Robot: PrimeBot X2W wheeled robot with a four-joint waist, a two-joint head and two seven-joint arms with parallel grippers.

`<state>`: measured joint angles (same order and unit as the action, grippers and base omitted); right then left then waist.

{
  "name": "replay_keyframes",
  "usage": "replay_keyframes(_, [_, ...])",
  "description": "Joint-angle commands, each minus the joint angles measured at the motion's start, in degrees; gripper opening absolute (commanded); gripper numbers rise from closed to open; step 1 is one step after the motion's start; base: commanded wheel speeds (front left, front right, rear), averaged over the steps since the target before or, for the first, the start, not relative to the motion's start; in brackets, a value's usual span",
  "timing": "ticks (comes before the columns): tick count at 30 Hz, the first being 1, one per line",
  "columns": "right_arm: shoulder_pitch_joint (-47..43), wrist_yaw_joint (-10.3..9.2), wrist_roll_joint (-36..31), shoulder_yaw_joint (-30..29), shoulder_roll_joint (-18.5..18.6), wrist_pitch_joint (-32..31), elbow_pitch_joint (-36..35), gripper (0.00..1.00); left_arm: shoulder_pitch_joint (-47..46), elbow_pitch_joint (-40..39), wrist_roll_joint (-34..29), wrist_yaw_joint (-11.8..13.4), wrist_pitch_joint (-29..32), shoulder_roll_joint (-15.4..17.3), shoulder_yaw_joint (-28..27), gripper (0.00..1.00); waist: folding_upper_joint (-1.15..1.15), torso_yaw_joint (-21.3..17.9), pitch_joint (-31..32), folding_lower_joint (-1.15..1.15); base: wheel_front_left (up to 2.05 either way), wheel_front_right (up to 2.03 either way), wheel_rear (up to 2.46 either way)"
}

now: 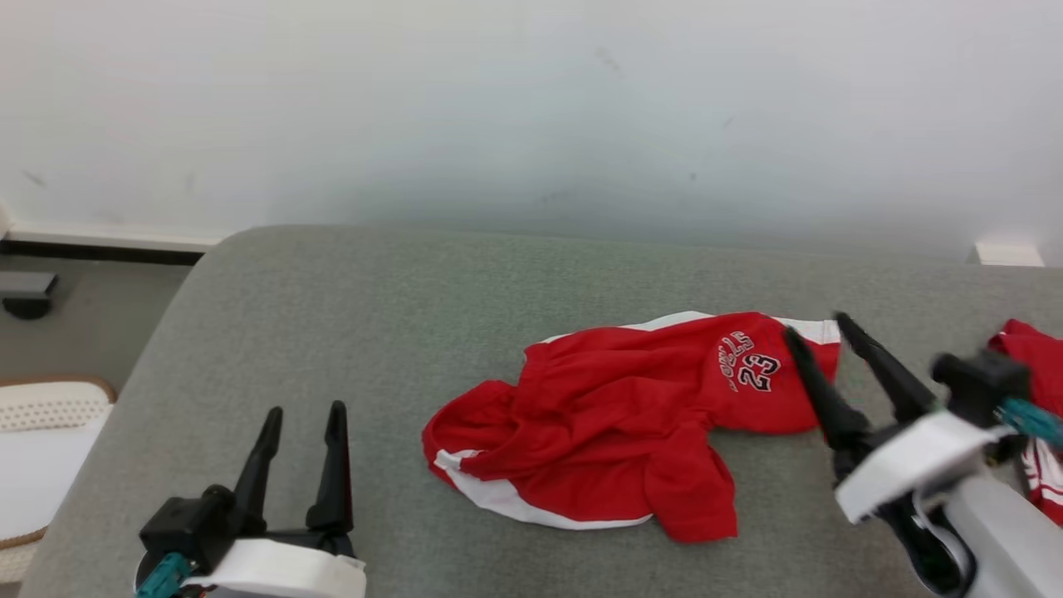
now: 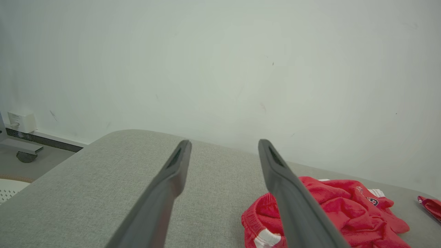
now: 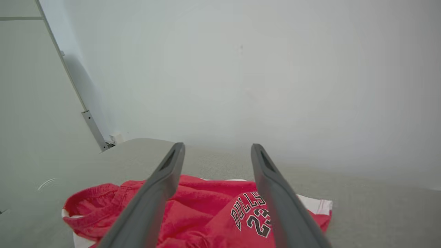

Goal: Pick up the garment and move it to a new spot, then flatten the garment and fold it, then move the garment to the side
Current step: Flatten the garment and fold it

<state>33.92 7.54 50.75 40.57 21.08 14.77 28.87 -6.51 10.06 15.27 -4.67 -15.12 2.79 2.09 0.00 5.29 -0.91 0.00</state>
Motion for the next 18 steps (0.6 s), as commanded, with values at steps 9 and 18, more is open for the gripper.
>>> replay_keyframes(9, [-22.07,-0.12,-14.48,-20.25,-4.41,0.37,-10.25,1.0,1.31,-0.77,-0.77,-0.17,0.01,0.24,-1.0,1.0,0.0,-3.46,0.09,0.0,0.0,0.0,0.0])
replay_keyframes(18, [-25.82,-0.12,-20.24,-19.1,-9.02,-7.13,-10.76,1.0,0.05,0.17,-0.67,-0.64,0.01,0.23,-0.04,1.0,0.0,-1.74,-0.62,0.0,0.0,0.0,0.0])
